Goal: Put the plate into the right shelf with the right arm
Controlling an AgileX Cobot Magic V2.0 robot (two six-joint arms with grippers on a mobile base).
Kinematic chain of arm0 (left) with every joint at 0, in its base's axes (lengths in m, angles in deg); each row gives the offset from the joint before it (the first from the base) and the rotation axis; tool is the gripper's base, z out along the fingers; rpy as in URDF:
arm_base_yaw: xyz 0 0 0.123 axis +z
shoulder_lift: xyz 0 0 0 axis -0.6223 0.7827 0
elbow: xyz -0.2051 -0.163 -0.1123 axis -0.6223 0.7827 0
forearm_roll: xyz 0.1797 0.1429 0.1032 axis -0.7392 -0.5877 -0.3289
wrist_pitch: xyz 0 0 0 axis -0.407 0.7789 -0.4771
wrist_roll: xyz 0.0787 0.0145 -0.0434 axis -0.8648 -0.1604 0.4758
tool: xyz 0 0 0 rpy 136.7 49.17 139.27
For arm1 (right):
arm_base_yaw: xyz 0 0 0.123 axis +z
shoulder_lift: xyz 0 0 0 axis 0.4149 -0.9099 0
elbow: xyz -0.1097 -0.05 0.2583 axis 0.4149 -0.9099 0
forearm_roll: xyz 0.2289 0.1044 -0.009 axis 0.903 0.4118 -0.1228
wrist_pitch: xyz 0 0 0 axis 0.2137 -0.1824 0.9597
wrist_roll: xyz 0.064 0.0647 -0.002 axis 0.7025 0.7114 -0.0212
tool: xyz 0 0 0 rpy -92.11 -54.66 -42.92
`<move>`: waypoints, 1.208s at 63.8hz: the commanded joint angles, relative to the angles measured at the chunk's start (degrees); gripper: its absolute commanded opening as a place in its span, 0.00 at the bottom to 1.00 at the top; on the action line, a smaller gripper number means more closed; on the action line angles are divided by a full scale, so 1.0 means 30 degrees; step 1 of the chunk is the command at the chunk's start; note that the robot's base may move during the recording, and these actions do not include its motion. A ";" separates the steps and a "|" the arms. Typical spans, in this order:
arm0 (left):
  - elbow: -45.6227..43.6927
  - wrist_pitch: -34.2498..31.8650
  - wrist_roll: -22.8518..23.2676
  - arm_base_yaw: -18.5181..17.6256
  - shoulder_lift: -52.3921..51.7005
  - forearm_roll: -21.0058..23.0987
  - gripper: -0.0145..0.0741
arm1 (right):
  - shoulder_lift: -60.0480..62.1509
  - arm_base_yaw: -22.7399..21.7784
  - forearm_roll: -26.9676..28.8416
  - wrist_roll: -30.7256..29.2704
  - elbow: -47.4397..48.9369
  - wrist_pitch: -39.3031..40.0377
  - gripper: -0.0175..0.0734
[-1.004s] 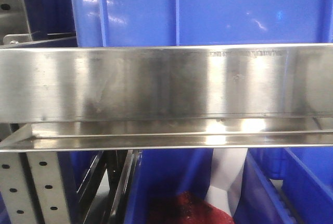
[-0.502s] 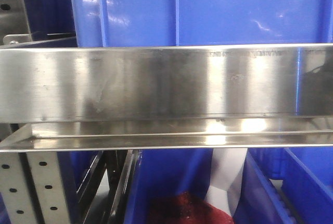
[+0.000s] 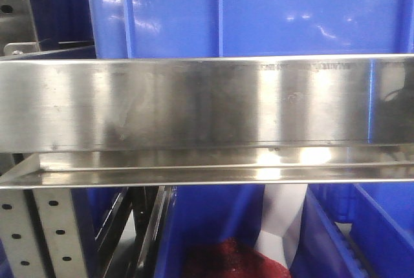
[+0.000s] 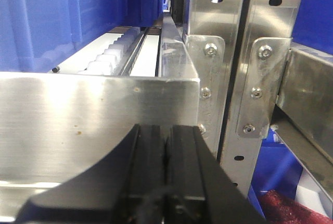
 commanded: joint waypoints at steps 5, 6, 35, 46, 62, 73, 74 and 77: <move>0.0190 -0.1613 0.0054 -0.0049 -0.0131 0.0118 0.11 | 0.0260 -0.0047 -0.0665 0.0983 0.0093 0.2280 0.25; 0.0190 -0.1613 0.0054 -0.0049 -0.0131 0.0118 0.11 | 0.0260 -0.0047 -0.0855 0.1096 0.0093 0.2395 0.25; 0.0190 -0.1613 0.0054 -0.0049 -0.0131 0.0118 0.11 | 0.0260 -0.0047 -0.1490 0.1586 0.0093 0.4368 0.25; 0.0190 -0.1613 0.0054 -0.0049 -0.0131 0.0118 0.11 | 0.0260 -0.0047 -0.1490 0.1586 0.0076 0.3963 0.25; 0.0190 -0.1613 0.0054 -0.0049 -0.0131 0.0118 0.11 | 0.0260 -0.0047 -0.1490 0.1586 0.0076 0.3356 0.25; 0.0190 -0.1613 0.0054 -0.0049 -0.0131 0.0118 0.11 | 0.0260 -0.0047 -0.1470 0.1549 0.0076 0.3228 0.25; 0.0190 -0.1613 0.0054 -0.0049 -0.0131 0.0118 0.11 | 0.0260 -0.0047 -0.1470 0.1549 0.0076 0.3228 0.25; 0.0190 -0.1613 0.0054 -0.0049 -0.0131 0.0118 0.11 | 0.0260 -0.0047 -0.1470 0.1525 0.0076 0.3228 0.25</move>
